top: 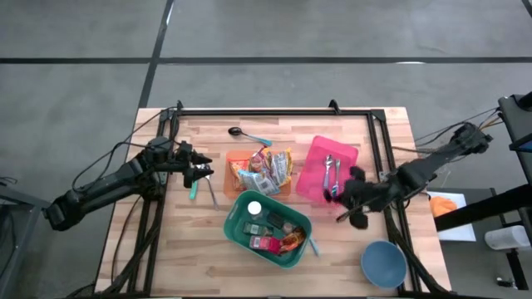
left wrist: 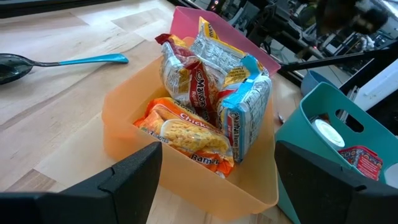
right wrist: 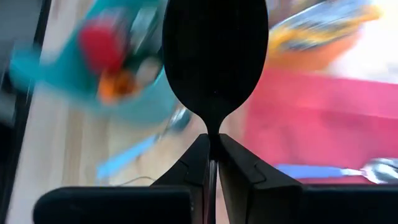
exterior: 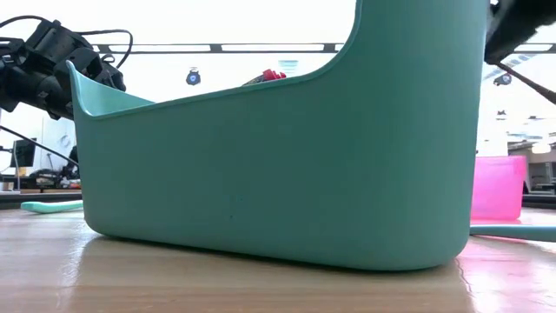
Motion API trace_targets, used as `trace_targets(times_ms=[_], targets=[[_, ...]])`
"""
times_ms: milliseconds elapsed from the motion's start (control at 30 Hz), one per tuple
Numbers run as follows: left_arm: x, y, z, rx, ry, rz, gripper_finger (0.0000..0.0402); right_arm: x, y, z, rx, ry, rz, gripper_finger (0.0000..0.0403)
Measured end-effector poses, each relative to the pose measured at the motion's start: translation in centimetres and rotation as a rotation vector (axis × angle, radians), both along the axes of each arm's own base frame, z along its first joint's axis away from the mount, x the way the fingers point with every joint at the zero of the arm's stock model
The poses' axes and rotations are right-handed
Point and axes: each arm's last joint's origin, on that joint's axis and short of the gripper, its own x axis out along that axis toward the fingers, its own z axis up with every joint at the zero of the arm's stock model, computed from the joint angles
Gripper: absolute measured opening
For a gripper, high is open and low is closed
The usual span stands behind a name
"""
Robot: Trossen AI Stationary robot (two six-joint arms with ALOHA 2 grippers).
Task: Pick & Place Food Item
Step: Put the black spoon into the pink bin
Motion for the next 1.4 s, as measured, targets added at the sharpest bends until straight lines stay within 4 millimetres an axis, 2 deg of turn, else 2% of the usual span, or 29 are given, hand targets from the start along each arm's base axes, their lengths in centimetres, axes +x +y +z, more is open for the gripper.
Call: trace_targets(times_ms=[133, 300, 633, 767, 1100, 1400], targets=[[0.0, 0.0, 0.0, 0.0, 0.0, 0.0, 0.0315, -1.2, -1.2, 1.4, 0.076, -0.146, -0.241, 0.0021], [0.0, 0.0, 0.0, 0.0, 0.0, 0.0, 0.0315, -2.0, -2.3, 2.3, 0.203, -0.265, -0.456, 0.0021], [0.0, 0.0, 0.0, 0.0, 0.0, 0.0, 0.0315, -1.0, -4.5, 1.9, 0.485, -0.326, -0.883, 0.0021], [0.0, 0.0, 0.0, 0.0, 0.0, 0.0, 0.0315, -0.9, -5.5, 1.0, 0.55, -0.274, -1.023, 0.0021], [0.0, 0.0, 0.0, 0.0, 0.0, 0.0, 0.0315, 0.7, -7.2, -2.4, 0.609, -0.081, -1.194, 0.0021], [0.0, 0.0, 0.0, 0.0, 0.0, 0.0, 0.0315, 1.2, -8.7, -6.6, 0.676, 0.107, -1.352, 0.0021]])
